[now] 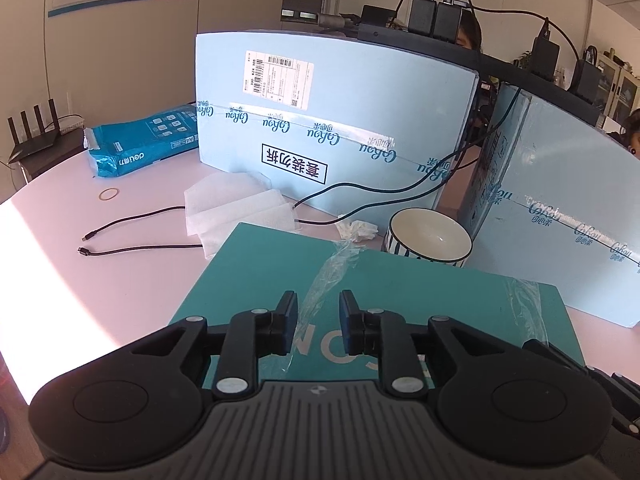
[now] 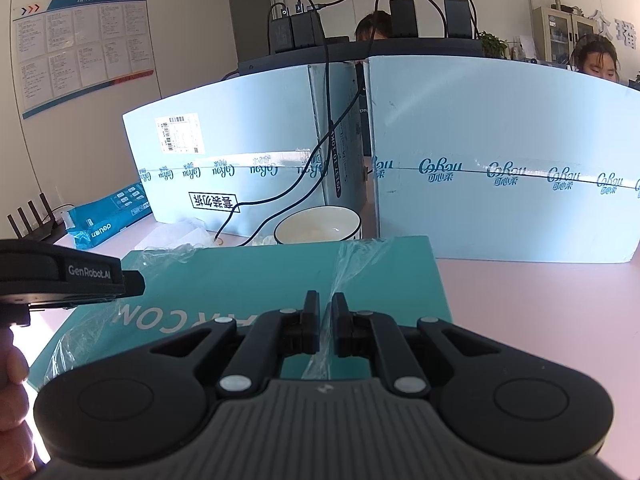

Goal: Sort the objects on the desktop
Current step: 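Open both grippers to release the folder on the box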

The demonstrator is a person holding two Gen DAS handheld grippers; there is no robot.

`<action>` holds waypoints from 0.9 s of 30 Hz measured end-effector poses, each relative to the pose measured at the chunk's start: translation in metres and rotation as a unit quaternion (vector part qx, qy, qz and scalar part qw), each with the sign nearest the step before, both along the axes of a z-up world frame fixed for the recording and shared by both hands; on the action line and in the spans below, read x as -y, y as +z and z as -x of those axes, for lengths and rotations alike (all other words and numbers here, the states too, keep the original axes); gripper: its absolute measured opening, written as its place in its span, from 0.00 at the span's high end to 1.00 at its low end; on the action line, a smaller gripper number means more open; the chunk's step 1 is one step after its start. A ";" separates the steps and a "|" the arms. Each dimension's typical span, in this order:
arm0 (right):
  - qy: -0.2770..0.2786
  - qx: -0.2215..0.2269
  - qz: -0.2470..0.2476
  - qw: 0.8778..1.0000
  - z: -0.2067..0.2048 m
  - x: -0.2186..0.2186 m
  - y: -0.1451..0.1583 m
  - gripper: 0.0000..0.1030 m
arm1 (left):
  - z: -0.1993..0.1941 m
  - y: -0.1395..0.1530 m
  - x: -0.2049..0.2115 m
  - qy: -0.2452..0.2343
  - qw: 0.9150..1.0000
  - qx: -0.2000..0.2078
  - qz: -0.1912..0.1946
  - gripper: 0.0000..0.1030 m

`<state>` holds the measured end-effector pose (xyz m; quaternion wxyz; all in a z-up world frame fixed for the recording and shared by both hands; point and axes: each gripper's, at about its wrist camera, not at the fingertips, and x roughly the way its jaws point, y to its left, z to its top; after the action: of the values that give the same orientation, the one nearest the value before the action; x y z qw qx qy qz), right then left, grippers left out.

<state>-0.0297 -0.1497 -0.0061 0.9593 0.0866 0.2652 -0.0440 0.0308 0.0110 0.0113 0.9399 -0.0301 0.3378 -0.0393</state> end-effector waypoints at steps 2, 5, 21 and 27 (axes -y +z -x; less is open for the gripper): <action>0.001 0.000 0.000 1.000 0.000 0.000 0.000 0.91 | 0.000 0.000 0.002 -0.001 1.000 0.001 0.000 0.71; 0.003 0.001 -0.001 1.000 0.000 0.001 -0.001 0.90 | -0.001 0.001 0.004 -0.005 1.000 0.001 0.001 0.57; 0.008 0.002 -0.020 1.000 0.002 0.008 -0.004 0.88 | -0.003 -0.004 0.011 -0.003 1.000 -0.024 0.000 0.01; 0.010 0.024 -0.038 0.999 0.010 0.017 -0.003 0.71 | -0.006 -0.010 0.013 0.007 0.999 -0.040 -0.007 0.00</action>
<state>-0.0399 -0.1664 -0.0088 0.9619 0.1211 0.2439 -0.0222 0.0368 -0.0025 0.0017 0.9260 -0.0275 0.3753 -0.0292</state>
